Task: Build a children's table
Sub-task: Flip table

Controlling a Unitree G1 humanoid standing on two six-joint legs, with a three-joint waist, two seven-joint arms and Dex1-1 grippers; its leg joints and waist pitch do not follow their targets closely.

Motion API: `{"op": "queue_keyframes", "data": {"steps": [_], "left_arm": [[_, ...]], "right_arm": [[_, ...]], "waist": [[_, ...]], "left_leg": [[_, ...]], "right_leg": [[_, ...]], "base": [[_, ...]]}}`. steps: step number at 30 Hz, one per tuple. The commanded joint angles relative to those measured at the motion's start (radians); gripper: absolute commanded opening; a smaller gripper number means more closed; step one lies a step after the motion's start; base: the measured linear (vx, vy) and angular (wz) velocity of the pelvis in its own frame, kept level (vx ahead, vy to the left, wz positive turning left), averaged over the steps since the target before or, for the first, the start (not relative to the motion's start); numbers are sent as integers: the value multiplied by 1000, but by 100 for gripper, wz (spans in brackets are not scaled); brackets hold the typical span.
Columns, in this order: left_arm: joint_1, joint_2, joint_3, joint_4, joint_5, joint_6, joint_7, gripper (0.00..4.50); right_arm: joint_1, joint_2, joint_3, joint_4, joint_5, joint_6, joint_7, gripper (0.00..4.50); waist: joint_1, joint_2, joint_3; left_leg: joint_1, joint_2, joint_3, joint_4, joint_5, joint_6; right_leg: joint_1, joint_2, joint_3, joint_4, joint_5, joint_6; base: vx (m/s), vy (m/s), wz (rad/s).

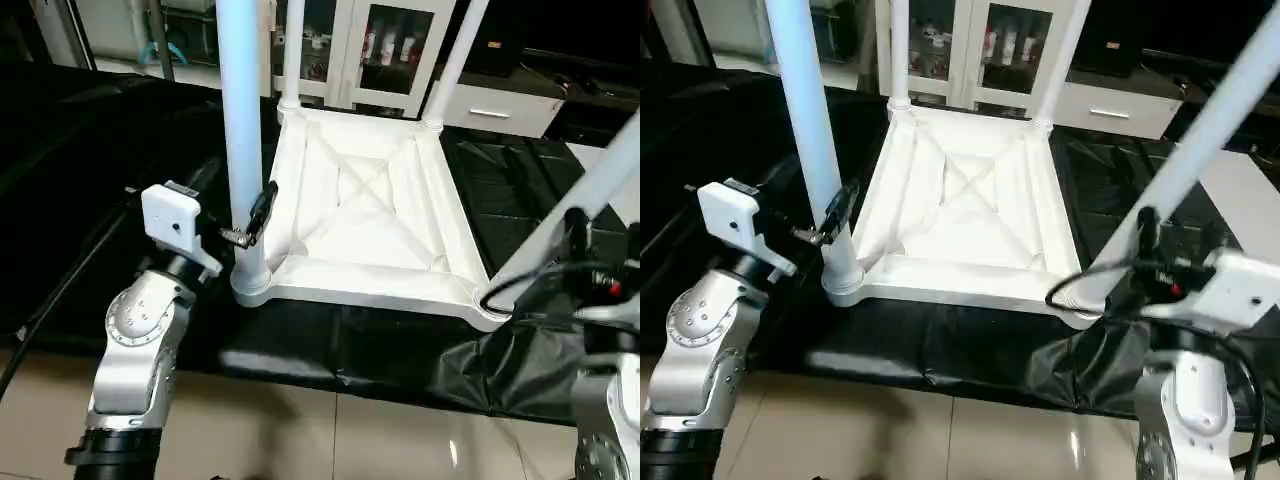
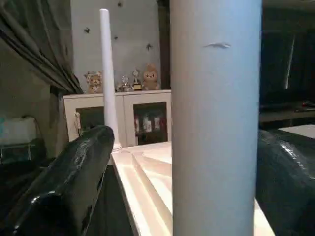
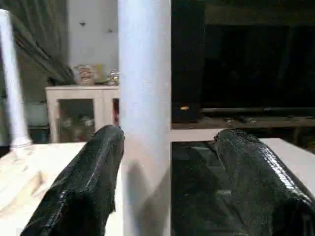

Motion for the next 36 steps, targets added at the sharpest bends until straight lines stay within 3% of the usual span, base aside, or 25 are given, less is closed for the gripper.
{"op": "queue_keyframes", "data": {"steps": [1,4,8,12,13,16,20,21,23,26,32,33,36], "left_arm": [[8,8,-11,-44,-7,28,1,448],[2,16,0,-70,-17,62,9,448],[-7,25,4,-79,-23,110,18,448],[-39,16,37,-109,-65,178,50,412],[-41,19,38,-113,-67,193,52,412],[-40,26,38,-121,-73,233,58,377],[-44,19,53,-139,-103,282,77,337],[-49,12,60,-141,-117,293,84,328],[-51,-5,76,-144,-147,307,102,325],[-44,-48,114,-149,-210,328,134,301],[-44,-99,154,-152,-289,336,164,254],[-51,-115,162,-153,-311,346,176,247],[-54,-129,165,-160,-327,354,184,239]], "right_arm": [[14,-26,-23,-43,52,15,43,325],[54,-73,-19,-75,113,71,116,325],[94,-93,0,-98,130,85,158,325],[152,-120,75,-100,176,179,223,325],[159,-129,98,-93,155,182,232,325],[143,-117,163,-51,101,215,211,325],[116,-105,202,-29,131,311,201,325],[104,-107,216,-17,143,354,198,325],[86,-108,233,10,146,393,197,325],[59,-84,227,45,207,493,173,325],[44,-77,235,66,272,581,202,325],[24,-58,220,83,314,622,198,325],[0,-31,199,109,351,641,191,325]], "waist": [[-4,15,-43],[-4,16,-40],[-4,14,-40],[-6,12,-36],[-6,12,-37],[-13,12,-36],[-21,12,-37],[-25,4,-36],[-25,7,-38],[-27,1,-38],[-24,-1,-42],[-23,0,-43],[-24,-3,-43]], "left_leg": [[15,5,4,-84,-342,8],[14,5,4,-84,-351,7],[10,4,3,-85,-345,8],[11,4,1,-85,-376,3],[8,3,-1,-85,-377,1],[7,2,-1,-85,-374,-7],[6,1,-5,-86,-383,-13],[5,1,-4,-84,-375,-12],[6,2,-3,-84,-365,-12],[3,0,-2,-81,-341,-14],[1,1,0,-80,-277,-6],[2,2,1,-80,-275,-4],[6,2,2,-77,-282,-3]], "right_leg": [[30,-1,8,-55,-239,-88],[28,-1,9,-59,-263,-81],[28,-1,9,-60,-270,-79],[24,0,8,-65,-324,-72],[26,-1,8,-66,-331,-72],[22,-2,8,-67,-342,-70],[23,0,7,-64,-342,-77],[23,1,7,-64,-334,-78],[23,-2,8,-65,-327,-78],[26,-1,8,-61,-305,-90],[34,-2,8,-55,-224,-99],[33,-3,8,-55,-223,-99],[29,-4,9,-58,-253,-98]], "base": [[0,0,0],[0,0,0],[0,0,0],[0,0,0],[0,0,0],[0,0,0],[0,0,0],[0,0,0],[0,0,0],[0,0,0],[0,0,0],[0,0,0],[0,0,0]]}}
